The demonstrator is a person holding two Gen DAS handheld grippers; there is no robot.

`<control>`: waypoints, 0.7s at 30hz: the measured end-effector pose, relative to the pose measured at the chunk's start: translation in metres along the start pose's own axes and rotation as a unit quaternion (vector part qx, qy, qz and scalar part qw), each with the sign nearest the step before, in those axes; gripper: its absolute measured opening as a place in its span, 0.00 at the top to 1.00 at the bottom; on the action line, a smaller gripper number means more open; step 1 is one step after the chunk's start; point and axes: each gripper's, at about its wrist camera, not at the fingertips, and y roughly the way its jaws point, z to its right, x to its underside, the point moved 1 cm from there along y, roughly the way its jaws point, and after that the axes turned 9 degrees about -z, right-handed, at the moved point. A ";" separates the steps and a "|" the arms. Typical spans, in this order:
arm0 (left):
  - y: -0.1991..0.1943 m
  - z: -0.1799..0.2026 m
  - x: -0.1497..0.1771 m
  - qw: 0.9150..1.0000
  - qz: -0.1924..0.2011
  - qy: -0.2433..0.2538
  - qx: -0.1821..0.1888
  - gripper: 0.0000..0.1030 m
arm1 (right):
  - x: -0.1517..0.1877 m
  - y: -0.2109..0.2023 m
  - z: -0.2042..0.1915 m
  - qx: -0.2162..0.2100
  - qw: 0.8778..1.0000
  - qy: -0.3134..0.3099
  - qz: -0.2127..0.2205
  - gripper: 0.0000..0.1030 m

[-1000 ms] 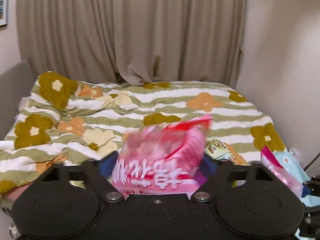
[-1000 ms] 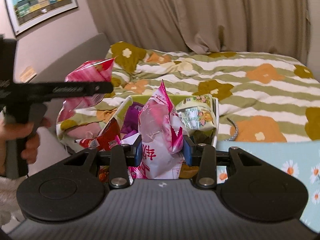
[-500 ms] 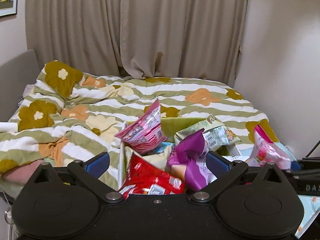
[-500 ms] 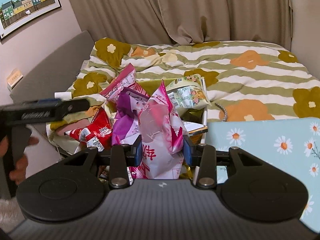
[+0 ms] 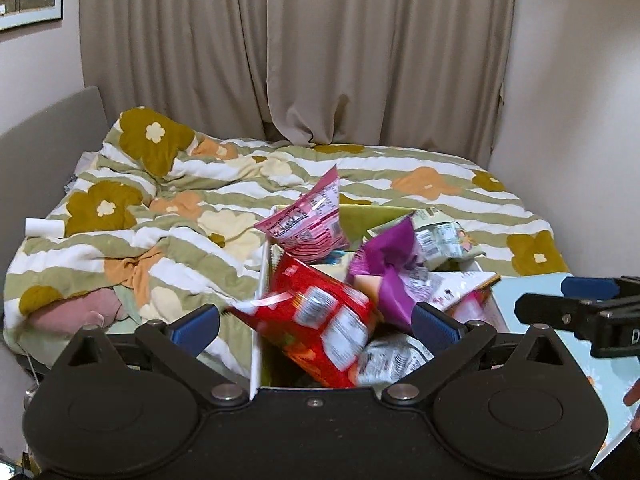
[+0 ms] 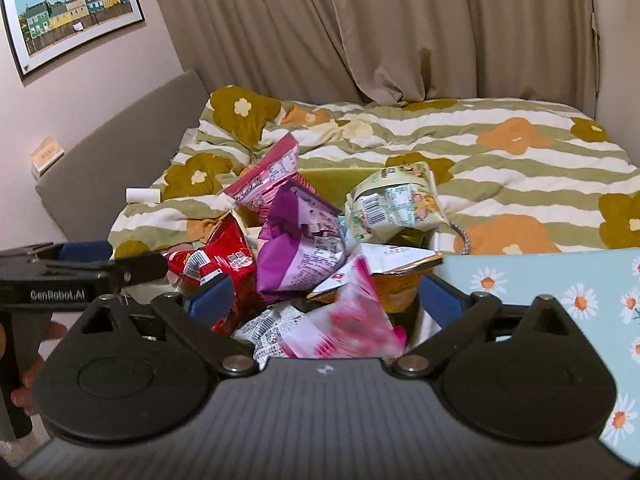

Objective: Organize snacks
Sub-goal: 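Carry both pink packets over the yellow box and open both grippers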

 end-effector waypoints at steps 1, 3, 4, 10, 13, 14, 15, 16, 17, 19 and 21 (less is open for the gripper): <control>-0.003 0.005 0.001 1.000 0.003 0.001 -0.003 0.00 | 0.001 -0.004 0.000 -0.001 1.000 -0.001 0.003 0.00; -0.012 0.015 0.004 1.000 0.011 0.001 -0.008 0.00 | 0.002 -0.013 0.002 -0.003 1.000 -0.004 0.011 0.00; -0.017 0.022 0.005 1.000 0.015 0.000 -0.008 0.00 | 0.001 -0.018 0.005 -0.002 1.000 -0.005 0.014 0.00; -0.046 0.055 0.014 0.999 0.044 -0.007 -0.014 0.00 | 0.008 -0.059 0.021 0.025 0.999 -0.012 0.042 0.00; -0.060 0.074 0.022 0.998 0.060 -0.013 -0.032 0.00 | 0.014 -0.081 0.033 0.055 0.997 -0.004 0.052 0.00; -0.063 0.080 0.025 0.997 0.063 -0.015 -0.038 0.00 | 0.016 -0.088 0.038 0.068 0.996 0.000 0.054 0.00; -0.066 0.085 0.028 0.997 0.065 -0.018 -0.042 0.00 | 0.019 -0.094 0.042 0.078 0.995 0.004 0.055 0.00; -0.069 0.090 0.031 0.997 0.066 -0.022 -0.045 0.00 | 0.022 -0.100 0.046 0.089 0.995 0.009 0.053 0.00; -0.070 0.094 0.033 0.996 0.067 -0.024 -0.046 0.00 | 0.025 -0.105 0.050 0.102 0.993 0.012 0.051 0.00; -0.072 0.101 0.039 0.996 0.069 -0.025 -0.049 0.00 | 0.033 -0.112 0.057 0.128 0.991 0.012 0.047 0.00; -0.073 0.107 0.044 0.996 0.069 -0.020 -0.055 0.00 | 0.043 -0.118 0.061 0.155 0.987 0.009 0.044 0.00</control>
